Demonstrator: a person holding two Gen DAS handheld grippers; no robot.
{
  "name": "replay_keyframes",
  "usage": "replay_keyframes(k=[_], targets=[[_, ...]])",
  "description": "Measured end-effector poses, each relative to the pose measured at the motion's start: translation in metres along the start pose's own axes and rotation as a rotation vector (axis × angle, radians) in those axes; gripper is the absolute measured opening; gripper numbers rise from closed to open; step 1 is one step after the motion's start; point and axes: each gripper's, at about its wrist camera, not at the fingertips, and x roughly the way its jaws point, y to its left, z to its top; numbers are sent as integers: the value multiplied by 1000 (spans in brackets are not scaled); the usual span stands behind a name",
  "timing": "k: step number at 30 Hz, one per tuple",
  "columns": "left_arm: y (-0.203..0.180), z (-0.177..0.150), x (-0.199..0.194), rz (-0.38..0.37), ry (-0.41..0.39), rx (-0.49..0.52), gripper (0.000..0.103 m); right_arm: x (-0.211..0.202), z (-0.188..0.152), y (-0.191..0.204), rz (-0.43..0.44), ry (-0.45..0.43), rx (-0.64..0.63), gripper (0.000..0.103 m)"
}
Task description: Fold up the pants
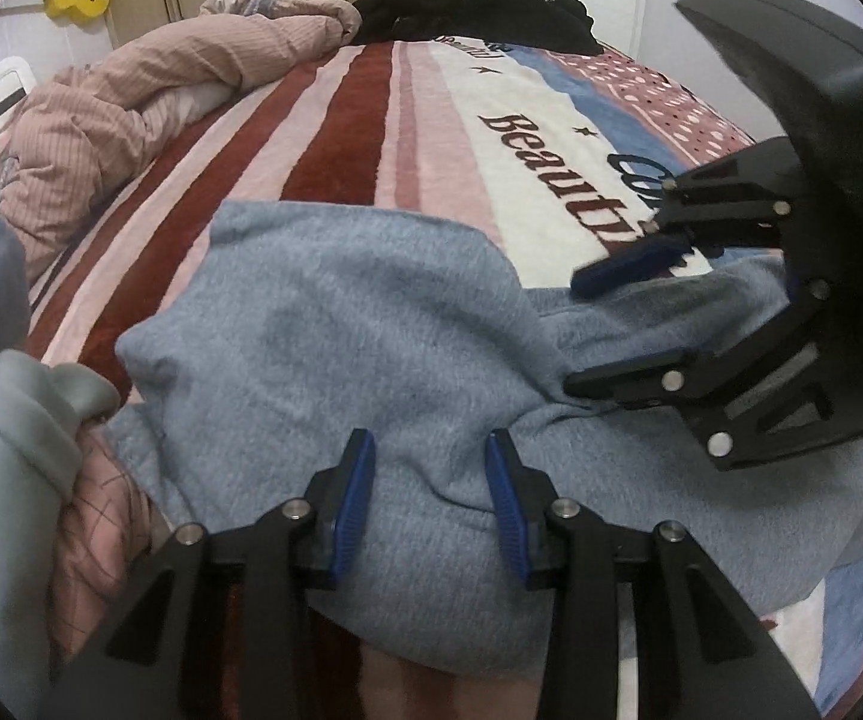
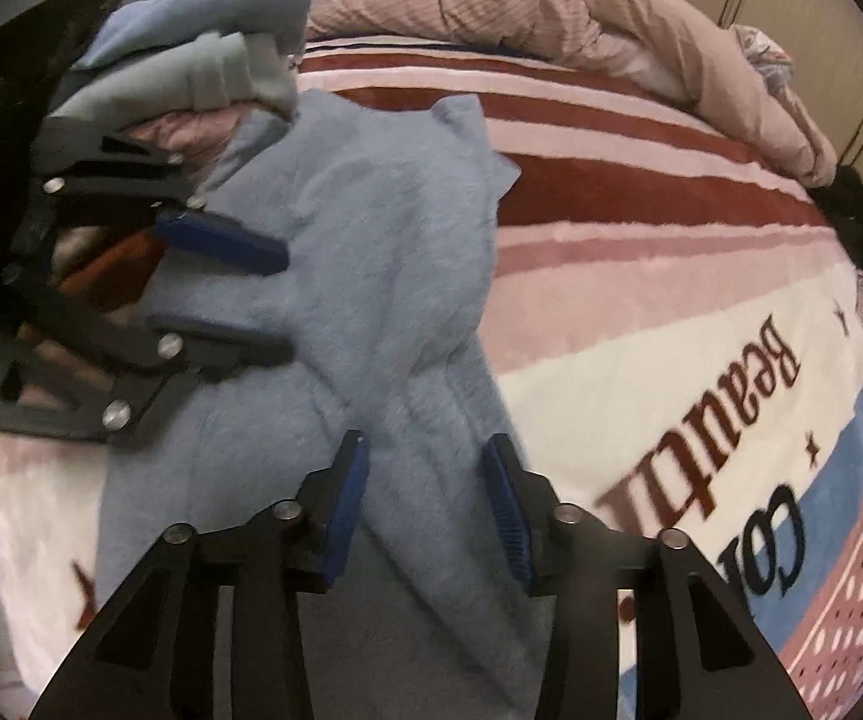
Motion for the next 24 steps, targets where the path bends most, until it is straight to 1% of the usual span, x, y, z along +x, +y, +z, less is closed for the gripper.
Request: replay_keyframes(k=[1,2,3,4,5,6,7,8,9,15,17,19,23,24], targets=[[0,0,0,-1,0,1,36,3,2,-2,-6,2,1,44],[0,0,0,0,0,3,36,4,2,-5,4,6,11,47],[0,0,0,0,-1,4,36,6,3,-7,25,13,25,43],[0,0,0,0,-1,5,36,6,3,-8,59,16,35,36],[0,0,0,0,-2,5,36,4,2,-8,76,16,33,26],[0,0,0,-2,-2,4,36,3,2,-5,66,15,18,20],[0,0,0,-3,-2,2,36,2,1,-2,45,12,-4,17],[0,0,0,-3,-3,1,36,1,-1,2,27,12,-17,12],[0,0,0,-3,-3,1,36,-1,-2,4,7,6,-22,9],[-1,1,-1,0,-3,-1,36,-15,-11,14,-68,-49,-23,3],[-1,1,-1,1,-3,-1,36,-14,-13,13,-111,-46,-15,1],[-1,1,-1,0,-3,-1,36,-12,-14,8,-156,-44,-3,1],[-1,1,-1,0,-4,-1,36,-8,-14,-2,-163,-47,35,1],[-1,1,-1,0,-3,-2,36,-5,-12,-4,-181,-48,36,1]])
